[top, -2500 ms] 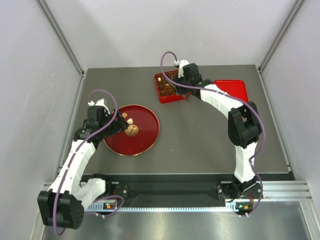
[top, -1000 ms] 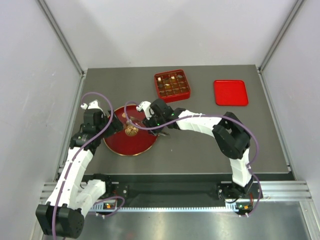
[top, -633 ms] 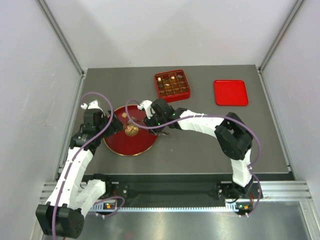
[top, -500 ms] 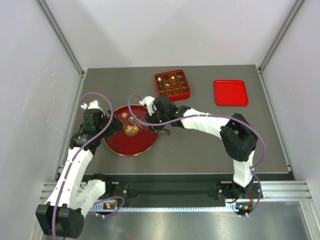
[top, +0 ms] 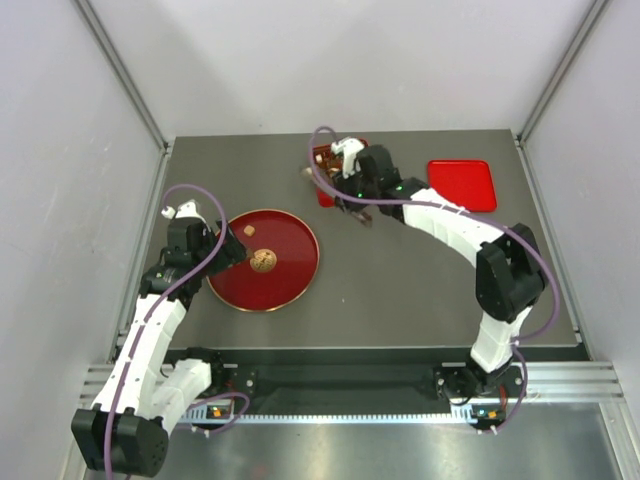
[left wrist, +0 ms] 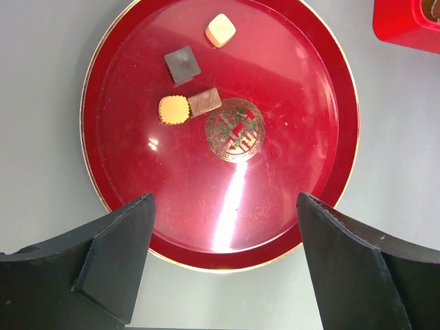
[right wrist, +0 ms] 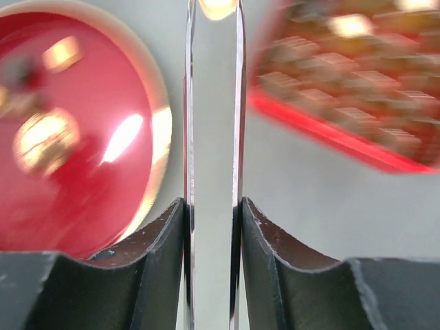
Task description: Pack the chocolate
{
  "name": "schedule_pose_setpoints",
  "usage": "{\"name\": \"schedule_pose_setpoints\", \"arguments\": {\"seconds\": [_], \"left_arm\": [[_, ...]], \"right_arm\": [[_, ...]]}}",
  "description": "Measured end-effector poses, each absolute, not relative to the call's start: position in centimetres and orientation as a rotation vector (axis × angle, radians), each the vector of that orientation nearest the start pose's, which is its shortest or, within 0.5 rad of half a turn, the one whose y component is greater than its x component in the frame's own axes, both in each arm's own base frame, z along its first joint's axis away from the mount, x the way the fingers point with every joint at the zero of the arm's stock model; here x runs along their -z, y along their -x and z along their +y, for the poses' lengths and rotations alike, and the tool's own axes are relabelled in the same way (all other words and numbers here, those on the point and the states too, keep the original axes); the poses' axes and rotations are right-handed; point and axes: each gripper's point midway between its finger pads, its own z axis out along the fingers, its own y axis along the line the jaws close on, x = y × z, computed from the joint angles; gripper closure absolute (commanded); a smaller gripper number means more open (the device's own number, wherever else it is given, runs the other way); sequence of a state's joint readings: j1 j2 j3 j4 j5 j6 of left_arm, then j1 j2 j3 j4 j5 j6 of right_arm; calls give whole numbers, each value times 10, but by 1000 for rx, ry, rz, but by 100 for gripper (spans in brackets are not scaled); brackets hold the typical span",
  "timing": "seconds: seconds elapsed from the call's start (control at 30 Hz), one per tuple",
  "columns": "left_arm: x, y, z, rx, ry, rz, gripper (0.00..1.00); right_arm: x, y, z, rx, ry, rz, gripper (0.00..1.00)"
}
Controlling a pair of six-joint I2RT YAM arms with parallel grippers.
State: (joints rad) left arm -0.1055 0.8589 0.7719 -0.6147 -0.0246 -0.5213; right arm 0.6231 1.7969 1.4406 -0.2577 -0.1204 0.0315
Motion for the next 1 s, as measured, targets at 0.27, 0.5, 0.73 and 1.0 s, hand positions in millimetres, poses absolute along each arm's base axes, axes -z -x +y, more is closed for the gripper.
{"name": "schedule_pose_setpoints", "arguments": {"seconds": [0.27,0.5,0.73,1.0], "left_arm": [[-163,-261,-44,301,486,2239,11],[-163,-261,-44,301,486,2239,11],[-163,-261,-44,301,486,2239,11],[-163,-261,-44,301,486,2239,11]], "right_arm": [[-183,-480,240,-296,431,2115,65],[-160,-496,221,-265,374,2178,63],[-143,-496,223,-273,383,2213,61],[-129,-495,227,-291,392,2241,57]]}}
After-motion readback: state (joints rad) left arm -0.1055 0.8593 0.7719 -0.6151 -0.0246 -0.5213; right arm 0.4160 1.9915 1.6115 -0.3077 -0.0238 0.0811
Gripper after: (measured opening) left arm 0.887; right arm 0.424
